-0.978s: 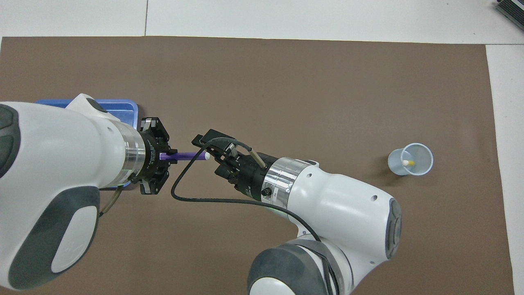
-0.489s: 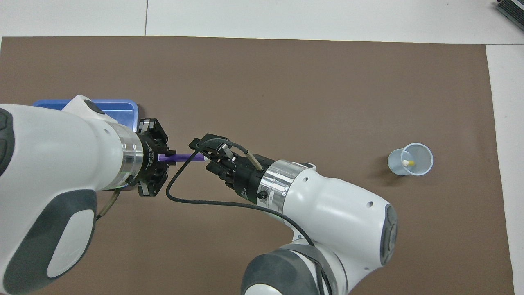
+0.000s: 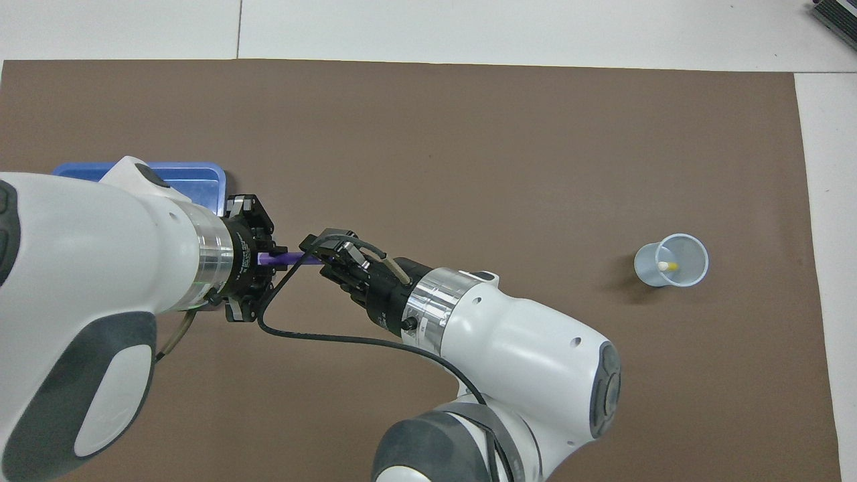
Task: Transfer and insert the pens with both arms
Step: 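Close the right gripper on the purple pen's free end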
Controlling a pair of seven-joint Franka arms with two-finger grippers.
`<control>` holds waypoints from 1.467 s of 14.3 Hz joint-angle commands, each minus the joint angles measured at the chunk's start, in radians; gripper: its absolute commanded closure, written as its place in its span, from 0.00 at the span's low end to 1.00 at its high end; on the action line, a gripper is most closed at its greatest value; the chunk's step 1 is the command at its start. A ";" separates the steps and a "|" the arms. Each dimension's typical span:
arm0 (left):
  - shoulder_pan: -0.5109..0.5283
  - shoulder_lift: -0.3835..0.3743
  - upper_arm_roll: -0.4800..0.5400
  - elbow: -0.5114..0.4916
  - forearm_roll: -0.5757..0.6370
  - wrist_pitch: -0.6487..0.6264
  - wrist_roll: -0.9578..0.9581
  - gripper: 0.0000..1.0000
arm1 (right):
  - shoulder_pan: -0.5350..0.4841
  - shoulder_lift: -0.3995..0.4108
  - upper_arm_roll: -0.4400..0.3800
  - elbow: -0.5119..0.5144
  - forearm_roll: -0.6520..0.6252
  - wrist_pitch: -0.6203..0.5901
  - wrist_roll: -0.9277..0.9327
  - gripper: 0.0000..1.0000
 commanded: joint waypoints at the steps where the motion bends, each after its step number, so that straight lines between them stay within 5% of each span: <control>1: -0.010 -0.033 0.009 -0.030 0.005 -0.013 -0.014 1.00 | 0.002 0.014 0.004 0.019 0.026 0.016 0.006 0.56; 6: -0.010 -0.033 0.009 -0.030 0.005 -0.013 -0.014 1.00 | 0.002 0.014 0.004 0.019 0.026 0.016 0.006 1.00; 13: -0.008 -0.033 0.009 -0.030 0.005 -0.011 0.011 1.00 | -0.003 0.016 0.004 0.024 0.026 0.014 0.005 1.00; 14: -0.008 -0.033 0.009 -0.030 0.005 -0.011 0.020 0.91 | -0.003 0.014 0.004 0.024 0.026 0.014 0.005 1.00; 16: -0.010 -0.033 0.009 -0.030 0.005 -0.010 0.031 0.47 | -0.004 0.014 0.004 0.024 0.026 0.014 0.005 1.00; 18: -0.010 -0.033 0.009 -0.030 0.005 -0.005 0.031 0.20 | -0.004 0.014 0.004 0.026 0.027 0.014 0.005 1.00; 21: -0.010 -0.033 0.009 -0.030 0.005 0.000 0.031 0.08 | -0.014 0.014 0.002 0.024 0.023 -0.006 -0.018 1.00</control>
